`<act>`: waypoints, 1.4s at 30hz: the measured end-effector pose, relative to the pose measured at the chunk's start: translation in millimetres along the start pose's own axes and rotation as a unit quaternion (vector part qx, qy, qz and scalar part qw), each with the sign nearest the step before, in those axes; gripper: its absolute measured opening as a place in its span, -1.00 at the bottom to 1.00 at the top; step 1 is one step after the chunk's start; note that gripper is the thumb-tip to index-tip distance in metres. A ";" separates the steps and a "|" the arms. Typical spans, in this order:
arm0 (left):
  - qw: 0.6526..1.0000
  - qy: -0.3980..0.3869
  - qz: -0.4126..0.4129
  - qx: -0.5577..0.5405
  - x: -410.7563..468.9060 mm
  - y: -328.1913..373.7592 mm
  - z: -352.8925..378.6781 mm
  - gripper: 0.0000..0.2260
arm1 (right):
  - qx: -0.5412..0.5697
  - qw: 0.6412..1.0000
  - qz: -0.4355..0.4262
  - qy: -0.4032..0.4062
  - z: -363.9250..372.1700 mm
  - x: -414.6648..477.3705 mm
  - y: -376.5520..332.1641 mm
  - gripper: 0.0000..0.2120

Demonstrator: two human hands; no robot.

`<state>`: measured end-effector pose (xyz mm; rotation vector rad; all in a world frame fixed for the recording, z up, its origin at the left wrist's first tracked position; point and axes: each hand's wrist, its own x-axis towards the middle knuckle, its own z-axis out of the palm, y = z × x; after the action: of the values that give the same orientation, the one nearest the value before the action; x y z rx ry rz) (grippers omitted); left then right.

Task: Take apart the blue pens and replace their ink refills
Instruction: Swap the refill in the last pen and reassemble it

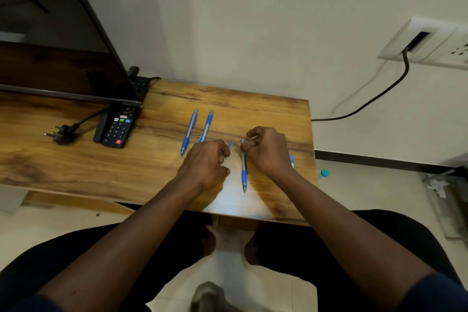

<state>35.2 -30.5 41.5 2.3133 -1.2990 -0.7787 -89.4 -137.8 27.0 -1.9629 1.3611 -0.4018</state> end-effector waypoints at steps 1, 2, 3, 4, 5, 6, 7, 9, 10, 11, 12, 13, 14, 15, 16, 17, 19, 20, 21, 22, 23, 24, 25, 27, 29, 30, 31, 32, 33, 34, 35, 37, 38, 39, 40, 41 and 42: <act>1.000 0.002 -0.001 0.001 0.4 0.1 0.3 -0.60 | -0.003 1.000 -0.006 -0.003 -4.4 -1.1 -1.4 -0.67; 1.000 0.003 -0.003 0.001 0.4 0.6 0.2 -0.59 | -0.009 1.000 -0.014 -0.003 -10.3 -2.7 -3.1 -0.68; 1.000 0.004 -0.005 0.001 -0.1 0.9 0.1 -0.59 | -0.018 1.000 -0.025 -0.001 -17.5 -4.6 -4.5 -0.69; 1.000 0.004 -0.006 0.002 -0.9 1.3 0.0 -0.59 | -0.027 0.999 -0.034 0.004 -25.9 -6.6 -5.4 -0.70; 1.000 0.006 -0.008 0.002 -1.6 1.6 -0.3 -0.58 | -0.033 0.999 -0.042 0.009 -35.6 -8.2 -5.8 -0.71; 1.000 0.008 -0.008 0.003 -2.0 1.5 -0.5 -0.57 | -0.033 0.998 -0.045 0.012 -44.9 -9.1 -4.9 -0.73; 1.000 0.011 -0.007 0.003 -2.8 1.8 -0.8 -0.57 | -0.029 0.999 -0.043 0.017 -55.7 -10.8 -2.6 -0.74; 1.000 0.014 -0.007 0.006 -3.7 2.6 -1.3 -0.56 | -0.018 0.999 -0.024 0.035 -77.2 -14.7 6.3 -0.78; 1.000 0.015 -0.007 0.009 -4.0 3.3 -1.5 -0.56 | -0.013 0.999 -0.010 0.044 -86.8 -16.8 12.8 -0.81; 1.000 0.018 -0.008 0.012 -4.3 3.5 -2.0 -0.56 | -0.010 0.999 0.005 0.050 -94.2 -18.7 18.7 -0.83; 1.000 0.022 -0.006 0.016 -4.7 5.0 -2.1 -0.57 | -0.011 0.998 0.023 0.053 -100.4 -21.2 25.1 -0.83; 0.999 0.028 -0.002 0.021 -5.5 7.0 -2.0 -0.57 | -0.013 0.998 0.041 0.049 -104.2 -23.8 30.5 -0.83; 0.999 0.036 0.004 0.026 -6.3 10.0 -1.6 -0.58 | -0.015 0.997 0.061 0.043 -106.3 -26.2 35.6 -0.84; 0.998 0.046 0.013 0.030 -7.4 13.7 -0.7 -0.59 | -0.019 0.996 0.075 0.036 -107.0 -28.7 39.8 -0.85; 0.998 0.058 0.024 0.030 -8.1 17.5 0.6 -0.59 | -0.028 0.996 0.085 0.028 -105.2 -30.8 43.2 -0.87; 0.996 0.070 0.037 0.029 -8.5 22.1 2.5 -0.60 | -0.041 0.995 0.090 0.020 -103.2 -33.5 46.0 -0.87; 0.994 0.085 0.065 0.025 -7.8 31.6 6.7 -0.62 | -0.062 0.993 0.099 0.008 -95.5 -36.7 52.0 -0.85; 0.993 0.086 0.076 0.024 -6.9 36.1 8.4 -0.64 | -0.070 0.992 0.104 0.003 -90.5 -37.6 54.6 -0.84; 0.992 0.085 0.086 0.023 -5.8 40.4 10.1 -0.66 | -0.078 0.991 0.105 -0.001 -85.7 -39.2 55.9 -0.84; 0.992 0.082 0.097 0.024 -3.8 44.7 12.6 -0.68 | -0.086 0.991 0.103 0.001 -81.1 -39.9 57.7 -0.83; 0.991 0.079 0.107 0.024 -2.3 49.3 15.2 -0.70 | -0.094 0.991 0.099 0.007 -77.6 -40.7 58.7 -0.81; 0.990 0.078 0.116 0.024 -0.8 54.1 17.5 -0.71 | -0.105 0.990 0.095 0.014 -75.2 -40.6 59.2 -0.78; 0.989 0.077 0.123 0.024 0.3 59.0 19.7 -0.72 | -0.117 0.989 0.089 0.020 -73.4 -40.0 59.9 -0.76; 0.988 0.072 0.135 0.026 3.3 68.6 23.6 -0.73 | -0.135 0.987 0.082 0.016 -71.5 -36.7 60.7 -0.73; 0.989 0.056 0.138 0.023 8.1 77.7 26.6 -0.72 | -0.138 0.987 0.081 0.002 -71.3 -31.1 62.6 -0.75; 0.990 0.045 0.134 0.015 10.2 81.7 27.2 -0.72 | -0.139 0.987 0.077 -0.002 -71.4 -28.6 63.9 -0.76; 0.991 0.035 0.127 0.004 11.7 85.1 27.3 -0.72 | -0.143 0.987 0.072 -0.006 -71.4 -27.4 64.0 -0.77; 0.993 0.025 0.118 -0.006 13.7 87.9 27.7 -0.72 | -0.148 0.987 0.066 -0.007 -71.4 -26.2 64.1 -0.77; 0.994 0.018 0.111 -0.014 15.8 89.8 28.3 -0.73 | -0.150 0.987 0.060 -0.006 -71.7 -26.0 63.6 -0.77; 0.994 0.011 0.104 -0.021 18.1 91.1 28.7 -0.73 | -0.149 0.987 0.053 -0.001 -72.1 -25.8 63.3 -0.76; 0.995 0.005 0.098 -0.030 19.8 92.2 28.5 -0.73 | -0.146 0.988 0.045 0.005 -72.7 -26.1 62.3 -0.75; 0.995 -0.012 0.085 -0.059 24.0 92.1 26.5 -0.69 | -0.124 0.992 0.029 0.012 -75.7 -26.0 59.4 -0.76; 0.993 -0.024 0.076 -0.085 25.7 91.8 24.9 -0.67 | -0.100 0.995 0.022 0.012 -78.4 -25.3 57.4 -0.77; 0.990 -0.034 0.067 -0.118 26.9 91.4 22.8 -0.67 | -0.067 0.998 0.018 0.009 -82.2 -24.8 53.9 -0.77; 0.985 -0.041 0.059 -0.155 27.6 91.0 20.6 -0.69 | -0.031 0.999 0.013 0.005 -86.4 -24.4 49.5 -0.77; 0.979 -0.044 0.055 -0.191 28.5 90.0 18.9 -0.74 | 0.004 1.000 0.005 0.001 -91.1 -24.7 43.9 -0.79; 0.972 -0.046 0.056 -0.225 29.2 89.8 16.6 -0.81 | 0.029 1.000 -0.007 -0.004 -95.8 -24.7 38.4 -0.81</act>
<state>-21.7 -101.8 70.9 1.8495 -1.1349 -1.0301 -183.7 -158.5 71.0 -1.9246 1.3179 -0.4355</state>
